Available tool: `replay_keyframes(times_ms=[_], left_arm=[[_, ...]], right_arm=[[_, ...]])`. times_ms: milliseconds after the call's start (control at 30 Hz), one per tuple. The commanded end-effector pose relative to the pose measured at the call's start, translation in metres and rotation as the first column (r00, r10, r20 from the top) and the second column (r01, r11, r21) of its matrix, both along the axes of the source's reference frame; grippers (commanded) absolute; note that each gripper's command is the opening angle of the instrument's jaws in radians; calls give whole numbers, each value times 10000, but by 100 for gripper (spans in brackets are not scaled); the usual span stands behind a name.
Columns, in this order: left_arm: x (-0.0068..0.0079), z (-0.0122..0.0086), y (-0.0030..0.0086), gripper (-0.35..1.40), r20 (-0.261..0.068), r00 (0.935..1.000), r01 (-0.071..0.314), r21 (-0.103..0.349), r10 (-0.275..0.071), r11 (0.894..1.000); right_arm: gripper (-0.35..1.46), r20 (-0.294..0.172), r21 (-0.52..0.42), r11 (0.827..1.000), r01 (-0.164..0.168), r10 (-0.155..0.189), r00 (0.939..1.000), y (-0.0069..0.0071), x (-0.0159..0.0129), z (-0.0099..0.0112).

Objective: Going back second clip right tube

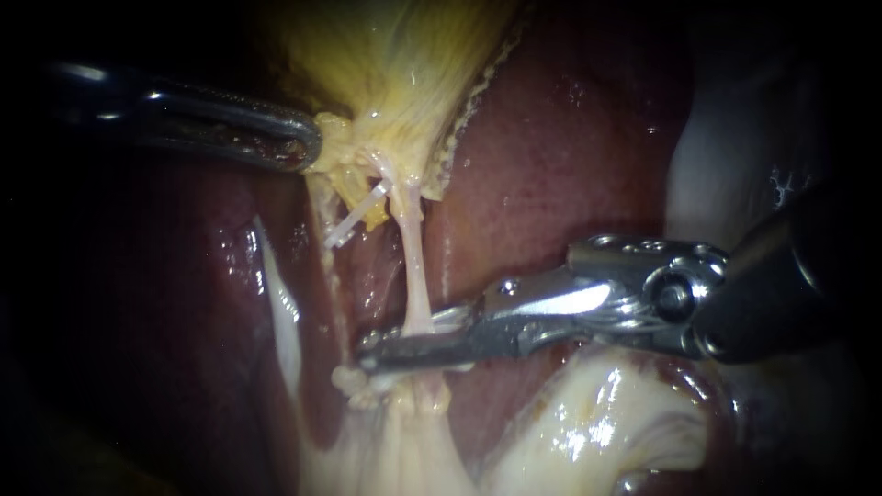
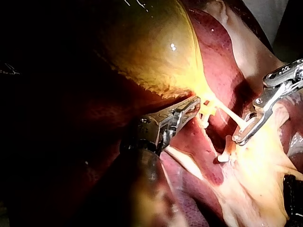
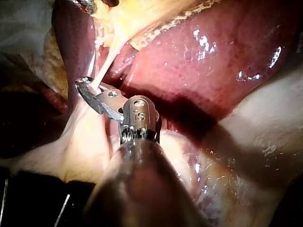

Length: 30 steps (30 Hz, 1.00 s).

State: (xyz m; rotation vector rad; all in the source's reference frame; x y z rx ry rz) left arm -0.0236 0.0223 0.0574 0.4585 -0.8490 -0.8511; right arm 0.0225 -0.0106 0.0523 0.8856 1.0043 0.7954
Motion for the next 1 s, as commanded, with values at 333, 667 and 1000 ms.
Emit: replay_keyframes(times_ms=[333, 667, 1000], left_arm=[[0, 1, -1, -35, -5, 10000, 6, -11, -6, 10000], [2, 1, -2, -35, 1, 10000, -7, -14, 7, 10000], [4, 1, -2, -35, 6, 10000, -15, -14, 15, 10000]], right_arm=[[46, -120, -1013, 9945, 275, -288, 9995, -12, 8, 40], [50, -525, -3598, 9292, 846, -1107, 9925, -7, -27, 74], [50, -528, -5519, 8301, 802, -1308, 9900, 11, -91, 36]])
